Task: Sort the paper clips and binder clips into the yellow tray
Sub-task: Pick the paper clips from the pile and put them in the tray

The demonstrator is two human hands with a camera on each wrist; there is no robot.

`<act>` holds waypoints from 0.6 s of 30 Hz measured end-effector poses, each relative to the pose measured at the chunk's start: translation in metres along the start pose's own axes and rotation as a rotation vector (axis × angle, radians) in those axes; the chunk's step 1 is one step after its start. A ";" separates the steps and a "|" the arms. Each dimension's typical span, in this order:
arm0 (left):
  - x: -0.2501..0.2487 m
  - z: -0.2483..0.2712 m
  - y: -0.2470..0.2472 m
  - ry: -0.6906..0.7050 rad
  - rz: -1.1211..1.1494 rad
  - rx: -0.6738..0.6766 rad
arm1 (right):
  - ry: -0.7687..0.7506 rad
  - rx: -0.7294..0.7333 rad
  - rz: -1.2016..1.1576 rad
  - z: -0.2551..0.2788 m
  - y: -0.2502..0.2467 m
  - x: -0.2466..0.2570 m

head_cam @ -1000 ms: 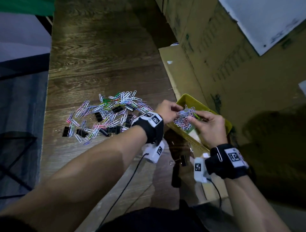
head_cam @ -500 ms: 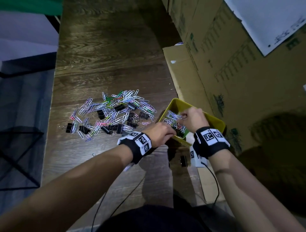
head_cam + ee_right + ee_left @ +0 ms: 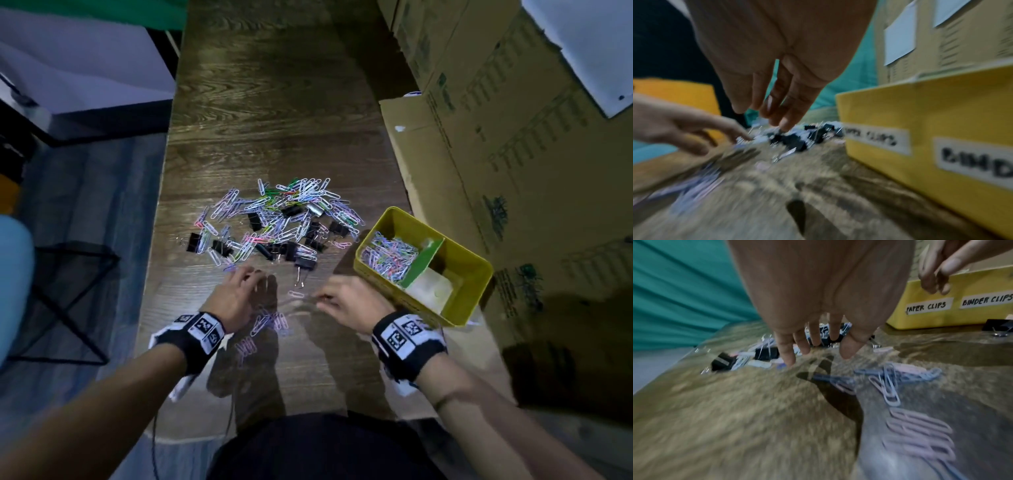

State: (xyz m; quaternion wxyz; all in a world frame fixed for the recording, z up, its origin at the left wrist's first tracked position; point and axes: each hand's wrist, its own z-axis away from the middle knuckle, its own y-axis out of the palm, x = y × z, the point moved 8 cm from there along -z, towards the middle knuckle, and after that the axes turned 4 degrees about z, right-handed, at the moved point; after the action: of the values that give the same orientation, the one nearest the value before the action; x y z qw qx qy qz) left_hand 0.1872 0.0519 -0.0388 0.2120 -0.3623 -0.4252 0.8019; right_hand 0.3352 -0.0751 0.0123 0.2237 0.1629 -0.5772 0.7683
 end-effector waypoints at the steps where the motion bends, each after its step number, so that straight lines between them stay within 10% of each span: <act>1: 0.006 0.006 0.009 -0.004 -0.018 0.025 | -0.008 0.035 0.031 -0.005 0.016 0.007; 8: 0.000 0.045 0.045 0.107 0.012 0.021 | 0.213 0.171 0.157 -0.031 0.081 0.025; 18: 0.029 0.079 0.054 -0.025 0.218 0.026 | 0.152 0.050 0.191 -0.018 0.114 0.062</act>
State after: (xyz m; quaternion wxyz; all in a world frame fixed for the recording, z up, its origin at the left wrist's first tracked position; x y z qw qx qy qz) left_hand 0.1065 -0.0009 -0.0652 0.1228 -0.3937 -0.3756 0.8299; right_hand 0.2225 -0.0753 -0.0541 0.1883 0.0540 -0.5523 0.8103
